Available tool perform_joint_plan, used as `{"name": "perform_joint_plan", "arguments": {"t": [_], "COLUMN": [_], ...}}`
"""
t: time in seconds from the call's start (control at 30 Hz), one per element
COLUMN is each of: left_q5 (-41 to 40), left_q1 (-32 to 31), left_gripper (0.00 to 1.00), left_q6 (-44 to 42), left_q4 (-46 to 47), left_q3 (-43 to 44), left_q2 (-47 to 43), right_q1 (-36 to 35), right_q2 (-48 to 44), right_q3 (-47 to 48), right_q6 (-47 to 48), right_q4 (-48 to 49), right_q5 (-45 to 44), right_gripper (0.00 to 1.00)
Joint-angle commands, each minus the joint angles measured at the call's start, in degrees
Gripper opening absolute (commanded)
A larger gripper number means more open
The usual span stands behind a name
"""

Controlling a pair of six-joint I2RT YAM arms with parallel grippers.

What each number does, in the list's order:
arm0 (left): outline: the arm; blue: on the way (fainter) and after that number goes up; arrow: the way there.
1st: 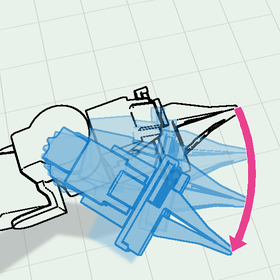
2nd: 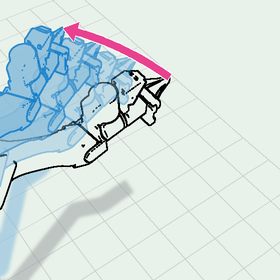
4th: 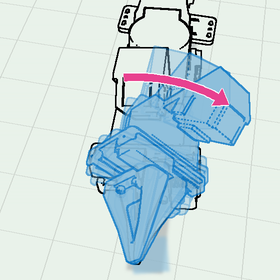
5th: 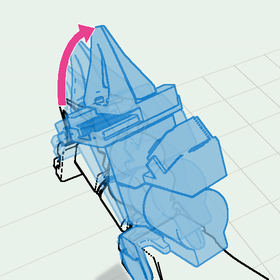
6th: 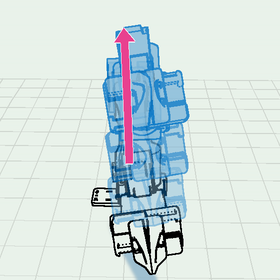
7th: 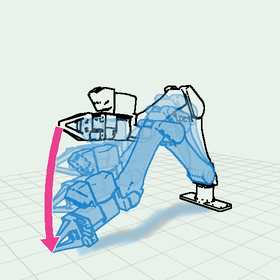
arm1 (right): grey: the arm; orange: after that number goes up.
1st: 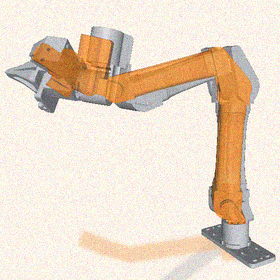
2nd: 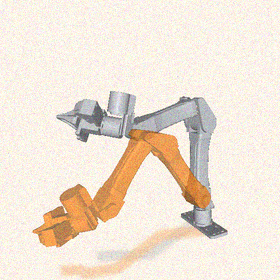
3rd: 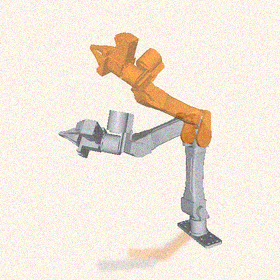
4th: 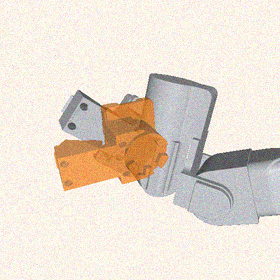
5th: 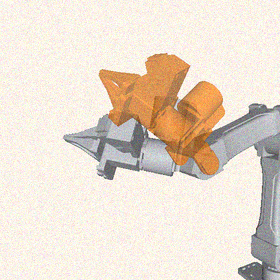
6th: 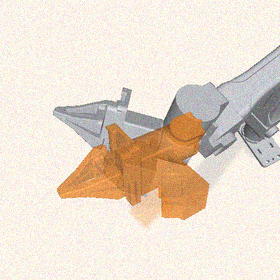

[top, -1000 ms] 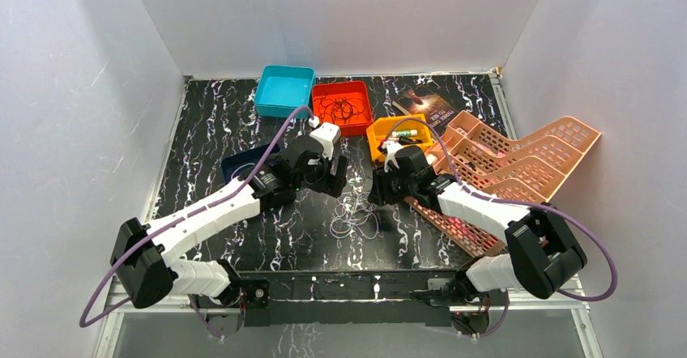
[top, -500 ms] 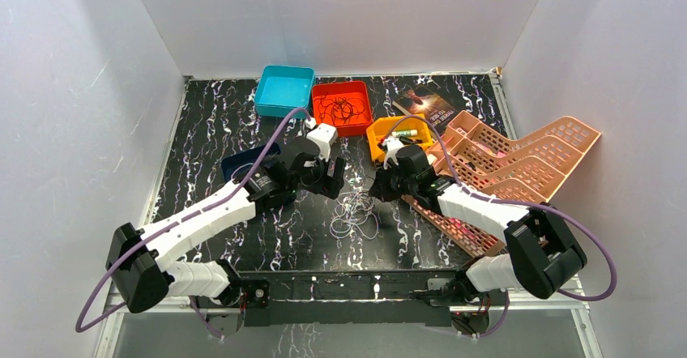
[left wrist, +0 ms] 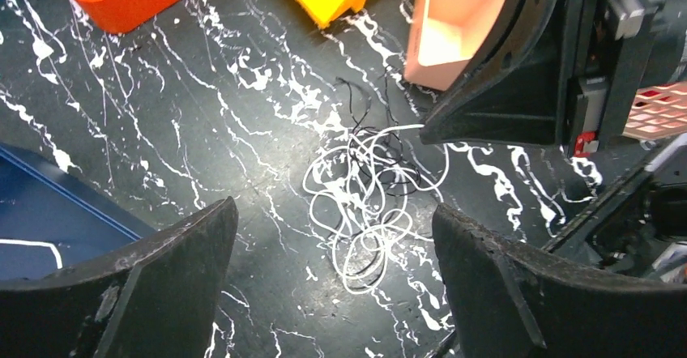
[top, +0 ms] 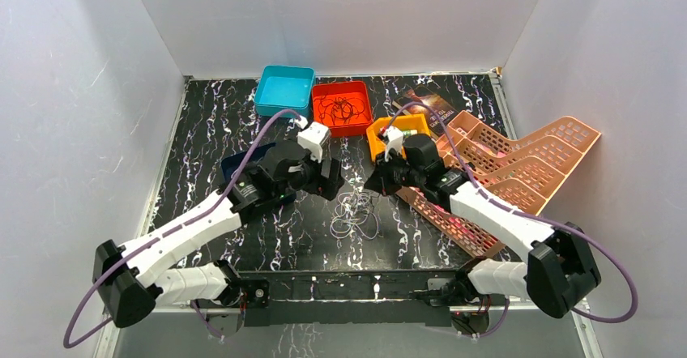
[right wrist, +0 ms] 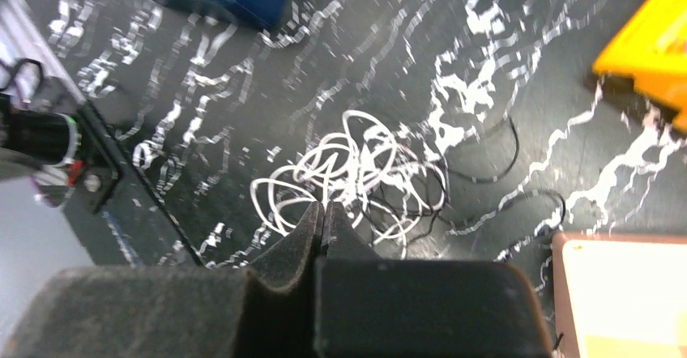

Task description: Untangle the cables

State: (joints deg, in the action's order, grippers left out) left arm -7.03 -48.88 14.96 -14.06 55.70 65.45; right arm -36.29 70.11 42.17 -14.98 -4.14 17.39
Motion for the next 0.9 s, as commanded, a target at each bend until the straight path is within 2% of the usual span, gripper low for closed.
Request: {"name": "perform_joint_plan", "arguments": {"t": [0.0,0.1,0.33,0.57,0.87], "left_q5": [2.2,2.4,3.8,4.4,11.6], "left_q1": [-0.2,-0.2,-0.2,-0.2,-0.2], "left_gripper": [0.91,0.92,0.97,0.98,0.98], "left_q6": [-1.8,-3.5,-6.9,-10.1,-16.5], "left_q4": [7.1,11.0,28.8,37.0,43.8], "left_q3": [-2.1,-4.3,-14.1,-17.4,-20.4], "left_q2": [-5.9,-8.5,-15.8,-16.3,-16.7], "right_q1": [0.0,0.0,0.1,0.0,0.0], "right_q2": [-3.6,-5.1,-6.6,-8.6,-9.4], "right_q3": [7.2,9.3,13.0,12.0,13.1], "right_q6": [1.0,-0.1,-0.5,-0.1,0.7], "right_q4": [-2.5,-3.3,-4.9,-2.3,-2.7], "right_q5": [5.2,4.8,4.4,2.9,3.1], "right_gripper": [0.0,0.0,0.0,0.0,0.0]}}
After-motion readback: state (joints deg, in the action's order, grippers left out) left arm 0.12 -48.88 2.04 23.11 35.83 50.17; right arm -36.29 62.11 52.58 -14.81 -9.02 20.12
